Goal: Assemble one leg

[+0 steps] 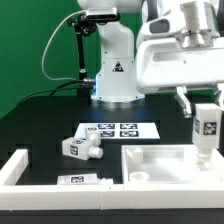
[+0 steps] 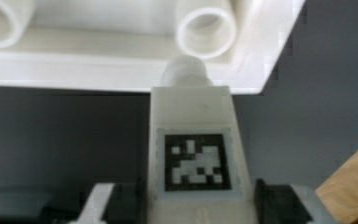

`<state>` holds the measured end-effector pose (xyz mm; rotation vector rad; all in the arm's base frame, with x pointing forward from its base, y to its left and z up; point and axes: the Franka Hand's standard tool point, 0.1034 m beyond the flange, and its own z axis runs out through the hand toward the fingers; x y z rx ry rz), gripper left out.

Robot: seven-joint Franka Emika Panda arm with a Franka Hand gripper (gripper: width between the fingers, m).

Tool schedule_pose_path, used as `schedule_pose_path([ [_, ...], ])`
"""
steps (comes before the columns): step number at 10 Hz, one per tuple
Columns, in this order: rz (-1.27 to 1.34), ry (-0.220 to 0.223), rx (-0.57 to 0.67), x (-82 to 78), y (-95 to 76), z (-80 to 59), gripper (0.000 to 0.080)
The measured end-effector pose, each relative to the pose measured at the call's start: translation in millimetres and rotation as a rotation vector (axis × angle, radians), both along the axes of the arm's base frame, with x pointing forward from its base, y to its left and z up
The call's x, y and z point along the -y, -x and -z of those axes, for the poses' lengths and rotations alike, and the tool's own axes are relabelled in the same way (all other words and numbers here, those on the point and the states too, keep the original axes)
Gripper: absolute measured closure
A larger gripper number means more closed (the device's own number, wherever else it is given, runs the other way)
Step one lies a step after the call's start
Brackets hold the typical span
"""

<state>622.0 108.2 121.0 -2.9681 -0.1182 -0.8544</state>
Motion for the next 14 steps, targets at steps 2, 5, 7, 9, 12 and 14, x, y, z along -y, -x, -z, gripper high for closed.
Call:
schedule_pose_path([
  [2,0.007,-0.002,0.000,-0.3,1.7,1.9,0.0515],
  [5,0.004,0.003,-0.006,-0.7,4.6,13.1,0.0515],
  [7,-0.004,0.006,-0.009,-5.8,6.9,21.9,0.0515],
  [9,-0.005,0.006,0.010,-7.0,3.8,21.9,0.0515],
  [12,-0.006,0.006,0.026,-7.8,-0.2,22.1,0.0515],
  [14,-0.006,0.006,0.031,-8.0,-2.6,22.2,0.0515],
])
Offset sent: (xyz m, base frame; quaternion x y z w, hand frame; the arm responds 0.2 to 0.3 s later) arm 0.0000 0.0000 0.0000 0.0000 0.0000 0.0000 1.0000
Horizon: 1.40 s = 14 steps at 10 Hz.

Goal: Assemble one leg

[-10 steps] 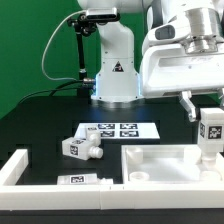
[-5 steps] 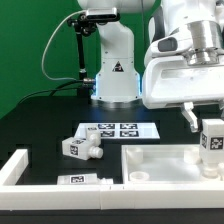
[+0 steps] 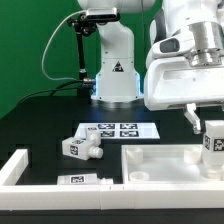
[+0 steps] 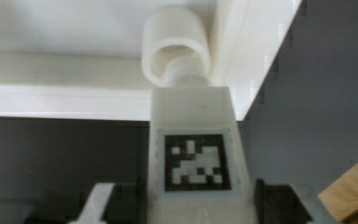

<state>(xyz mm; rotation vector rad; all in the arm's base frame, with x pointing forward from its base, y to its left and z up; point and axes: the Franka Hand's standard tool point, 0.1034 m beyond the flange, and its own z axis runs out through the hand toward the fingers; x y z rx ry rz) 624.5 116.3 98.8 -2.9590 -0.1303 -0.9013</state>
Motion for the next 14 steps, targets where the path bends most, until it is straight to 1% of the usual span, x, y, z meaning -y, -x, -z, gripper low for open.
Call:
schedule_pose_path([
  [2,0.007,0.002,-0.001,6.2,0.0,0.1,0.0515],
  [6,0.005,0.006,-0.008,9.0,3.8,1.3,0.0515],
  [9,0.011,0.002,-0.014,6.0,5.5,4.0,0.0515],
  [12,0.010,0.005,-0.023,5.4,5.9,13.9,0.0515],
  [14,0.010,0.003,-0.006,3.7,4.2,14.4,0.0515],
])
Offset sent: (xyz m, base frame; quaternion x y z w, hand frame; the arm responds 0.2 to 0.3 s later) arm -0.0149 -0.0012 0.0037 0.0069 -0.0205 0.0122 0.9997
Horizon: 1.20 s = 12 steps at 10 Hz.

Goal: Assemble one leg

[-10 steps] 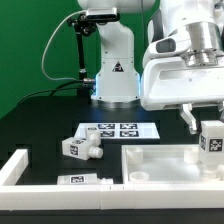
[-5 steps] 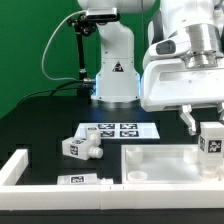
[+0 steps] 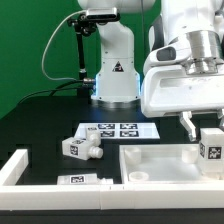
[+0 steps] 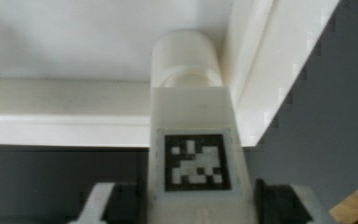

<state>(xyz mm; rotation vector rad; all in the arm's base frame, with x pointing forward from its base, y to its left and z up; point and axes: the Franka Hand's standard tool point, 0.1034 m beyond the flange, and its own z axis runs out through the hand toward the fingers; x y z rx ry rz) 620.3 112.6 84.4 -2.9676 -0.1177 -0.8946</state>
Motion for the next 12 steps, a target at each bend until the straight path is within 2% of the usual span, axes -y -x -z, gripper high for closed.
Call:
schedule_pose_path([
  [3,0.005,-0.002,0.009,0.0,-0.2,0.1,0.0515],
  [4,0.004,-0.002,-0.006,-0.2,0.7,1.8,0.0409],
  [5,0.005,-0.003,-0.030,-1.0,0.9,2.8,0.0270],
  [6,0.007,-0.004,-0.026,-0.6,0.0,2.1,0.0188],
  [7,0.009,-0.007,-0.110,0.7,0.9,5.3,0.0188],
  [8,0.012,-0.019,-0.208,-0.2,-6.5,-1.7,0.0156],
  [9,0.011,-0.025,-0.249,-2.4,-16.1,-8.6,0.0151],
  [10,0.010,-0.024,-0.352,-2.1,-14.0,-6.4,0.0151],
  [12,0.042,-0.030,-0.517,2.9,-21.1,-8.5,0.0150],
])
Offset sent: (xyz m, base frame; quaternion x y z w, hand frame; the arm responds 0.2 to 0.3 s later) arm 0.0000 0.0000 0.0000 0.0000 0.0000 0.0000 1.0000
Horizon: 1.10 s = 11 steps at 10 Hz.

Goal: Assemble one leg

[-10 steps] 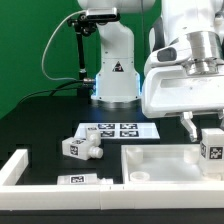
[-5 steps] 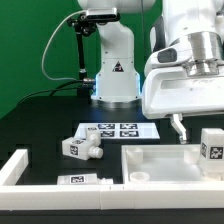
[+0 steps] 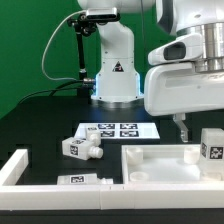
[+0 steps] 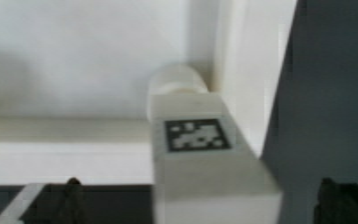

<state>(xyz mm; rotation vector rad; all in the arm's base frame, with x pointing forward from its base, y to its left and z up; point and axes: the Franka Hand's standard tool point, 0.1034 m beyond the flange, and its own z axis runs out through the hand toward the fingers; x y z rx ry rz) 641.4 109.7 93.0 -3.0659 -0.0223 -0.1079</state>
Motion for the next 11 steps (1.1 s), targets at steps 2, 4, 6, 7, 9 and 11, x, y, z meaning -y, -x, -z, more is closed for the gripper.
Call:
schedule_pose_path([
  [2,0.014,-0.001,-0.025,-1.6,-1.0,1.3,0.0177],
  [4,0.033,-0.002,-0.025,-1.6,-1.1,1.5,0.0447],
  [6,0.167,-0.011,-0.035,-1.3,-1.2,1.5,0.0515],
  [7,0.203,-0.013,-0.037,-1.2,-1.2,1.5,0.0515],
  [9,0.443,-0.022,-0.041,-0.4,-1.6,2.5,0.0515],
  [11,0.839,-0.065,-0.082,2.7,-2.0,2.5,0.0515],
])
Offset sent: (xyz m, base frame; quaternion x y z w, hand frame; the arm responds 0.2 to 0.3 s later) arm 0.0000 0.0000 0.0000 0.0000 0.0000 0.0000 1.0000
